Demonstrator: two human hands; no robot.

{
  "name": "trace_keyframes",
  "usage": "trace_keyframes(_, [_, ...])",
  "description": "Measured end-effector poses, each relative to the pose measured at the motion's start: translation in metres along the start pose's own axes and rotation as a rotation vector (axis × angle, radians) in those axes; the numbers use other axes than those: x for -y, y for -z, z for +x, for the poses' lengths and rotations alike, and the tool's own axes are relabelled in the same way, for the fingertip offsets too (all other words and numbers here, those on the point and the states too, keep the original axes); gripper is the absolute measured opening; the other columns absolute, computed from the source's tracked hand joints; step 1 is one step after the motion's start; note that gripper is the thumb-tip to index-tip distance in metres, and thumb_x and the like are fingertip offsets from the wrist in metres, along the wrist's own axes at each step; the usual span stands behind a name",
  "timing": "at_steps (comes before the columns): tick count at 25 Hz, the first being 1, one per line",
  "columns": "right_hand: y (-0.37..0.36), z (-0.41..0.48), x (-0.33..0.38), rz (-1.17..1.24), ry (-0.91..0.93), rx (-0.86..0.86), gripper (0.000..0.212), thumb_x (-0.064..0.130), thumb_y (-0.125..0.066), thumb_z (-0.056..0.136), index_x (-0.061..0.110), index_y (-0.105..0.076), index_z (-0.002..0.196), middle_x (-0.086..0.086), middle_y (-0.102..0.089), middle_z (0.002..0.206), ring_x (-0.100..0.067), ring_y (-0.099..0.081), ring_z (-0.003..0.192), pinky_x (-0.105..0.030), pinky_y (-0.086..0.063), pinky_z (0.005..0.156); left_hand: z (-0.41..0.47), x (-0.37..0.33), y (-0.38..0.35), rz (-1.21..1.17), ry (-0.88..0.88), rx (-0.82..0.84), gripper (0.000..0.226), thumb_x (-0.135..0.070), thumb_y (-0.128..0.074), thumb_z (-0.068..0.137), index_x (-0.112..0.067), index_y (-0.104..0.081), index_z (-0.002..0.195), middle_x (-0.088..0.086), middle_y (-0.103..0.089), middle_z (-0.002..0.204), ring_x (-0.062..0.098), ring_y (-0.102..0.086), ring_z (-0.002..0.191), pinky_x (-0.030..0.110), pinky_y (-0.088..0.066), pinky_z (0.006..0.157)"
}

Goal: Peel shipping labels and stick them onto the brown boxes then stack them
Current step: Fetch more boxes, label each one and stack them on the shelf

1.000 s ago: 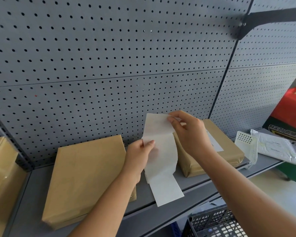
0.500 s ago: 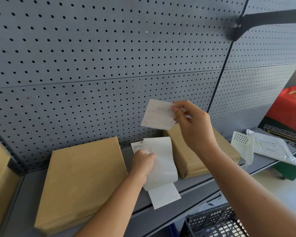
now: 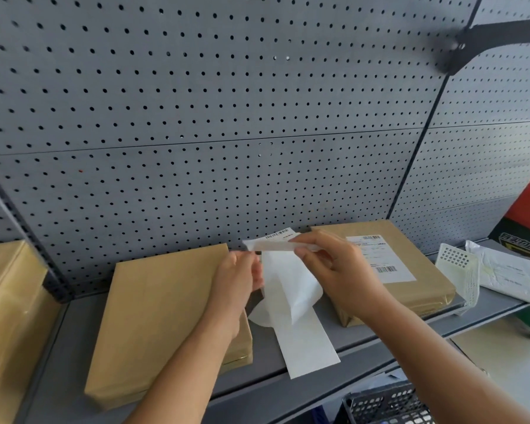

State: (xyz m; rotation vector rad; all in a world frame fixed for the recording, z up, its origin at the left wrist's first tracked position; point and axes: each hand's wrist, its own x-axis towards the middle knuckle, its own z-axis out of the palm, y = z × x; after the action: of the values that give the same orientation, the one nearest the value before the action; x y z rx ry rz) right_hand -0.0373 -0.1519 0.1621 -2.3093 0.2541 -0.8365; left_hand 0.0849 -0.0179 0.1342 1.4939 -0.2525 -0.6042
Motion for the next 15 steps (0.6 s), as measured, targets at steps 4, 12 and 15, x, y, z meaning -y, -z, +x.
trace_keyframes(4, [-0.021, -0.001, 0.007, 0.002, 0.097, 0.083, 0.014, 0.01, -0.066, 0.094, 0.012, -0.072, 0.107, 0.015, -0.064, 0.101, 0.01, -0.059, 0.09, -0.005, -0.041, 0.077, -0.004, -0.025, 0.034, -0.298, 0.046, 0.109, 0.051, -0.05, -0.043, 0.105, -0.009, -0.074, 0.11, 0.01, -0.081, 0.101, 0.02, -0.075, 0.086, 0.038, -0.062, 0.083])
trace_keyframes(12, [-0.06, 0.003, 0.022, 0.059, 0.082, 0.422, 0.047, 0.029, -0.078, 0.085, 0.032, -0.06, 0.128, 0.019, -0.045, 0.139, 0.006, -0.04, 0.132, -0.007, -0.03, 0.107, -0.002, -0.016, 0.092, -0.132, -0.003, -0.121, 0.013, -0.015, -0.062, 0.1, -0.01, -0.074, 0.1, 0.005, -0.082, 0.092, 0.019, -0.076, 0.083, 0.039, -0.059, 0.077])
trace_keyframes(15, [-0.079, 0.009, 0.03, 0.233, -0.122, 0.384, 0.047, 0.03, -0.071, 0.09, 0.041, -0.051, 0.131, 0.023, -0.046, 0.136, 0.014, -0.044, 0.126, -0.005, -0.037, 0.1, -0.005, -0.011, 0.116, -0.082, -0.01, -0.158, 0.015, -0.017, -0.062, 0.101, -0.009, -0.075, 0.1, 0.006, -0.082, 0.093, 0.019, -0.077, 0.083, 0.041, -0.061, 0.082])
